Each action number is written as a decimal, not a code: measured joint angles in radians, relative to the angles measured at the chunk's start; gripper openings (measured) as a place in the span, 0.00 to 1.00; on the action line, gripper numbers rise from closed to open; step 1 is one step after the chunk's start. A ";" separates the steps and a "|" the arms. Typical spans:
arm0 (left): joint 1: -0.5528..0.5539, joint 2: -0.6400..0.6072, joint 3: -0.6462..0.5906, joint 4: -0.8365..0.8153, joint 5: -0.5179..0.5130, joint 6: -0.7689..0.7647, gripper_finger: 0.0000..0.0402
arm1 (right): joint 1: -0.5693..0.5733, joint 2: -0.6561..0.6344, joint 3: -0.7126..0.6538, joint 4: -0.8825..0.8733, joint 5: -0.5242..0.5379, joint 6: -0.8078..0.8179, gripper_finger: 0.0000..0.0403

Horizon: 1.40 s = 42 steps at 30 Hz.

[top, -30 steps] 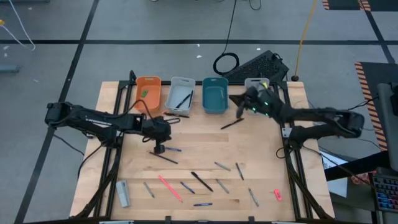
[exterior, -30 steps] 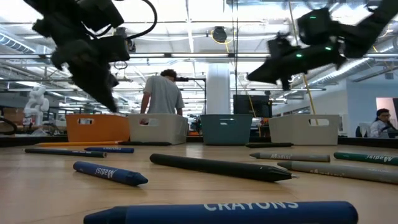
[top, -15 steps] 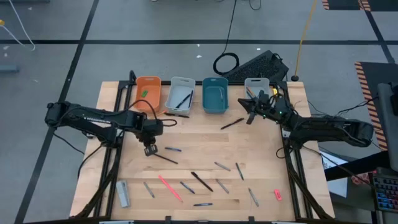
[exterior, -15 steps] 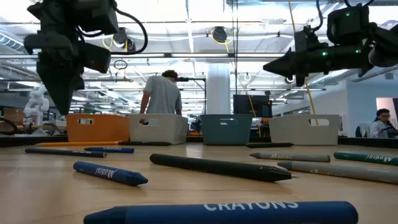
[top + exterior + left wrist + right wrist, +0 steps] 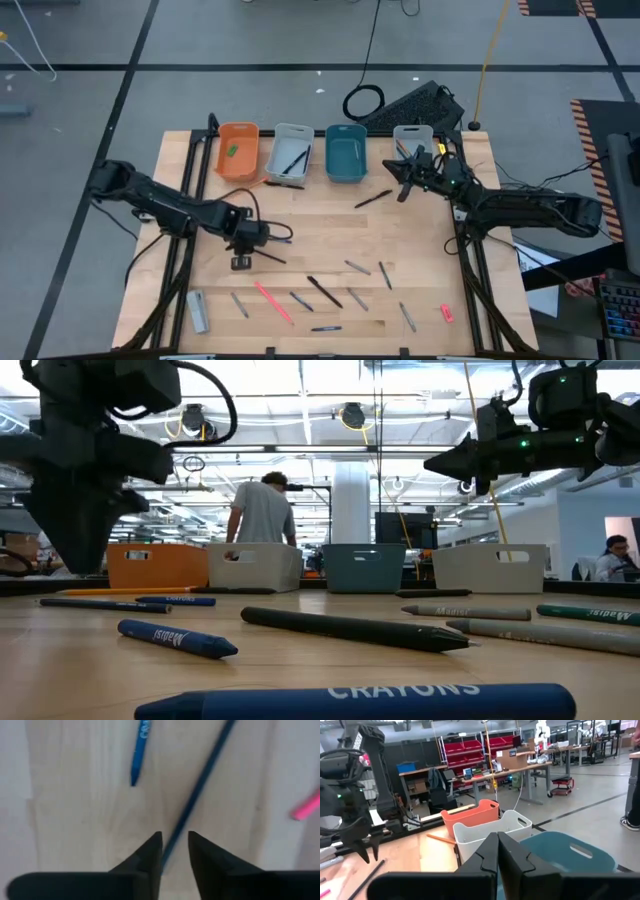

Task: Sort crayons/erasers/pens/pencils in bins
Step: Put the dark blue colored pencil into the right gray bin

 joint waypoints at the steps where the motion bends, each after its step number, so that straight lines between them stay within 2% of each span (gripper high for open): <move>1: -0.004 0.009 0.000 0.000 -0.017 0.001 0.27 | 0.000 0.000 0.000 0.000 0.000 0.000 0.00; 6: -0.005 0.075 0.000 0.042 -0.026 0.013 0.35 | 0.000 0.000 0.000 0.001 0.000 -0.004 0.00; 17: -0.036 0.157 0.002 0.071 0.002 0.047 0.35 | 0.000 0.000 0.000 -0.003 0.001 -0.005 0.00; 21: -0.058 0.173 0.005 0.070 -0.006 0.055 0.29 | 0.000 0.000 0.000 -0.004 0.001 -0.015 0.00; 31: -0.071 0.178 0.003 0.054 0.005 0.080 0.05 | 0.000 0.000 0.000 -0.004 0.001 -0.015 0.00; 36: -0.071 0.155 0.001 0.030 0.007 0.070 0.03 | 0.000 0.000 0.000 -0.004 0.001 -0.015 0.00; 42: -0.071 0.068 -0.003 -0.033 0.016 -0.003 0.04 | 0.000 0.000 0.000 -0.004 0.001 -0.013 0.00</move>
